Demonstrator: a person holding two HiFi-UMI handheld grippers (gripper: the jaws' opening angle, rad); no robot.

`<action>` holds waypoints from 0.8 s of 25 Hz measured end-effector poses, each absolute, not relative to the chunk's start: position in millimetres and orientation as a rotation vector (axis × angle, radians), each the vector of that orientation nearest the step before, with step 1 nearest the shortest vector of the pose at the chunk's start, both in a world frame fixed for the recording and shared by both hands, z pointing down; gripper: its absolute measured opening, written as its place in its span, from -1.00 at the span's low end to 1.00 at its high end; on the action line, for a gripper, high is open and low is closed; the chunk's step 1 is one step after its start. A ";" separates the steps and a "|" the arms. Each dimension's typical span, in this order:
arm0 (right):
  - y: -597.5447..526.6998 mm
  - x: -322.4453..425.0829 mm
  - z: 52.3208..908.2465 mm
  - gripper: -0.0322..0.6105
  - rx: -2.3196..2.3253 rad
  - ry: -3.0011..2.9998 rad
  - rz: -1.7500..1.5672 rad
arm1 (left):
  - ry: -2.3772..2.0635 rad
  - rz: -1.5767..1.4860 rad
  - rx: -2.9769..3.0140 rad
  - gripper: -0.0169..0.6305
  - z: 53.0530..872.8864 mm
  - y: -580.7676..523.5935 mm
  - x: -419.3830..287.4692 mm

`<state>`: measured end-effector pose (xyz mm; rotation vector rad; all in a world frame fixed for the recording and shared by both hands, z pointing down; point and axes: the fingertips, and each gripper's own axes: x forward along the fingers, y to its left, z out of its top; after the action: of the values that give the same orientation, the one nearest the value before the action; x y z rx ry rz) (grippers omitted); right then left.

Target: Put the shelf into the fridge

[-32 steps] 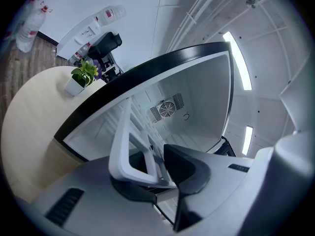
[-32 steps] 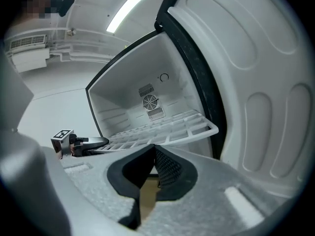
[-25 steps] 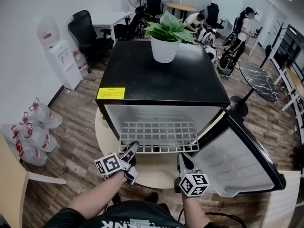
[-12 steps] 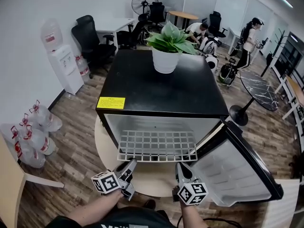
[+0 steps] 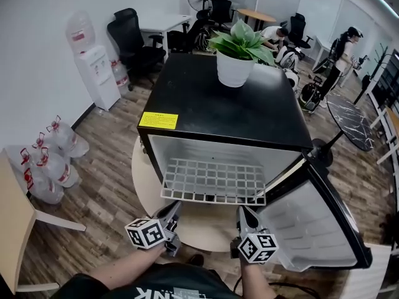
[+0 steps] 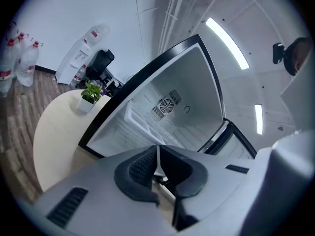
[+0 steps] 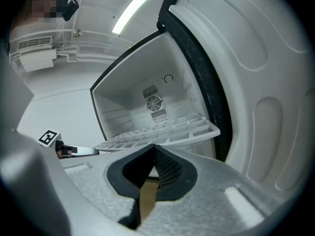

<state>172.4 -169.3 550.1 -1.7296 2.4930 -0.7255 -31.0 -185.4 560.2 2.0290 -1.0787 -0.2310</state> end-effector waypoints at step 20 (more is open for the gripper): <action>-243.7 175.0 551.0 -0.88 -1.773 2.430 -0.841 | -1.350 -0.023 2.081 -0.89 560.5 -259.0 -30.2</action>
<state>175.0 -243.7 551.0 -1.7726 2.4303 -0.8409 -30.2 -259.0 560.5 2.0811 -1.3504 -0.0232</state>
